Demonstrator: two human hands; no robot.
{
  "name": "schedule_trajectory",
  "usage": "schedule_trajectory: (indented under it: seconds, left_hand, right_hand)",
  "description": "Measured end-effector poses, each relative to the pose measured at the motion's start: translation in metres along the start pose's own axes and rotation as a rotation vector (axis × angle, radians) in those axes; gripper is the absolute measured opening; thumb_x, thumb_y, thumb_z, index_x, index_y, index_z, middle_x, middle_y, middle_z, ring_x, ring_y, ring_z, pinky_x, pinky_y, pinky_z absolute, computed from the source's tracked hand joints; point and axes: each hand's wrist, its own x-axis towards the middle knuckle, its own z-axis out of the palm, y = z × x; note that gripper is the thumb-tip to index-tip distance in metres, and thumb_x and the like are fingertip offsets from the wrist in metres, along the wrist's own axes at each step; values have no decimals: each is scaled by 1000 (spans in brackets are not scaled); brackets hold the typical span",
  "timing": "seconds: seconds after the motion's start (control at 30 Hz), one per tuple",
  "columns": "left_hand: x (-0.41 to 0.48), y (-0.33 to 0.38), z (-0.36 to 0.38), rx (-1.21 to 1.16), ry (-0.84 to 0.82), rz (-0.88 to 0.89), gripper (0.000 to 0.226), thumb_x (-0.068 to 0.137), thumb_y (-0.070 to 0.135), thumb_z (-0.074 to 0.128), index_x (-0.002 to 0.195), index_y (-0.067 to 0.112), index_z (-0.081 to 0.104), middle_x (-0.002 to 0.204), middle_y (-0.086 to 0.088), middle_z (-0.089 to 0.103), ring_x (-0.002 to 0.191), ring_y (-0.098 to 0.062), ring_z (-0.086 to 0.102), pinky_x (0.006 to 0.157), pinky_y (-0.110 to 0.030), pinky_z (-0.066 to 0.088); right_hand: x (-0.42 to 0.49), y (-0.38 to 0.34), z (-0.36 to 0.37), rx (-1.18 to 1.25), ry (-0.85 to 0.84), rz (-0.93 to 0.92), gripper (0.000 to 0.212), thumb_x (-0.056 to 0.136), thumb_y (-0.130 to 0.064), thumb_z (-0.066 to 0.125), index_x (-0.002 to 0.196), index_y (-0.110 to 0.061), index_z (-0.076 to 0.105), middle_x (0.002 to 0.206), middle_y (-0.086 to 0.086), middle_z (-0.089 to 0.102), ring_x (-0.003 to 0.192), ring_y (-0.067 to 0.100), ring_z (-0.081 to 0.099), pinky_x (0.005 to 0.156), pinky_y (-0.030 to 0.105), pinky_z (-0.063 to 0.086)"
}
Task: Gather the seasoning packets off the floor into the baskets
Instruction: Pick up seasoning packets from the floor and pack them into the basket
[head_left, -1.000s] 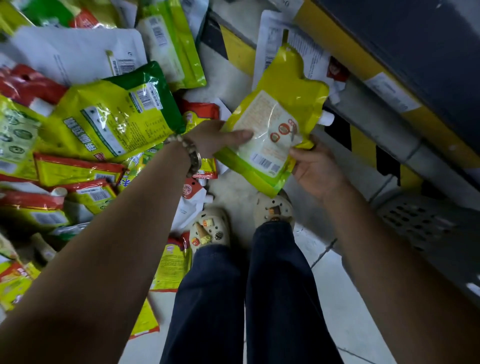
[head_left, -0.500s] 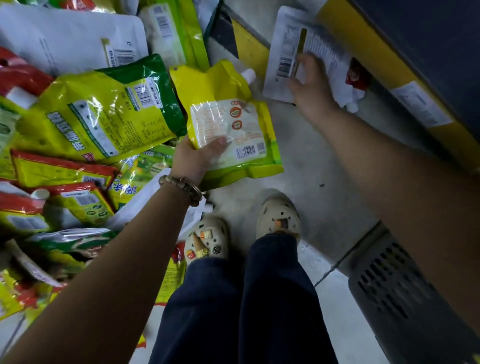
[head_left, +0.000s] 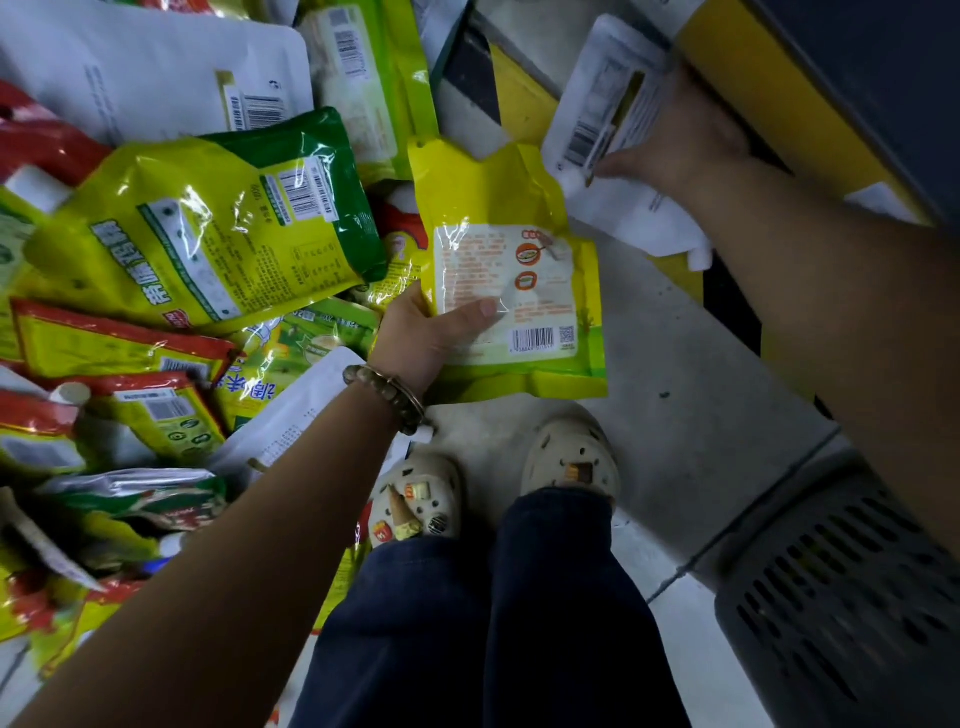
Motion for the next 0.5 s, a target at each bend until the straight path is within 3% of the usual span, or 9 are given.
schedule_trajectory:
  seconds: [0.07, 0.13, 0.23, 0.33, 0.4, 0.5]
  left_hand:
    - [-3, 3, 0, -6, -2, -7, 40, 62, 17, 79, 100, 9, 67, 102, -13, 71, 95, -31, 68, 90, -50, 52]
    - [-7, 7, 0, -1, 5, 6, 34, 68, 12, 79, 99, 10, 67, 102, -13, 71, 95, -30, 68, 90, -49, 52]
    - [-13, 12, -5, 35, 29, 41, 26, 75, 8, 75, 100, 12, 67, 100, -8, 72, 93, -27, 69, 84, -42, 55]
    - [-24, 21, -11, 63, 69, 48, 17, 81, 5, 69, 95, 14, 65, 80, 4, 73, 76, -13, 70, 68, -29, 57]
    - [-37, 29, -16, 50, 99, 29, 17, 82, 3, 65, 93, 16, 62, 81, 3, 73, 75, -15, 69, 70, -32, 58]
    - [-64, 43, -22, 63, 104, 14, 19, 83, 3, 64, 99, 14, 61, 90, -2, 71, 82, -22, 68, 78, -42, 56]
  right_hand:
    - [-8, -9, 5, -80, 47, 51, 110, 65, -57, 77, 147, -12, 20, 152, 15, 28, 139, 32, 27, 109, 43, 26]
    - [-18, -10, 13, -97, 135, 93, 94, 66, -58, 75, 135, -7, 39, 142, 17, 42, 132, 32, 38, 105, 40, 28]
    - [-40, 0, 25, 233, 141, 156, 60, 77, -45, 71, 120, -6, 55, 127, 14, 58, 117, 31, 54, 91, 35, 43]
    - [-80, 9, 30, 520, 188, 219, 38, 84, -31, 68, 106, -1, 60, 114, 14, 65, 102, 26, 61, 77, 32, 47]
    - [-114, 10, 27, 640, 225, 285, 30, 85, -24, 67, 103, 0, 59, 109, 13, 66, 93, 18, 60, 72, 26, 46]
    - [-165, 13, 12, 876, 271, 381, 27, 85, -16, 67, 107, -3, 60, 105, 10, 66, 91, 17, 63, 75, 29, 54]
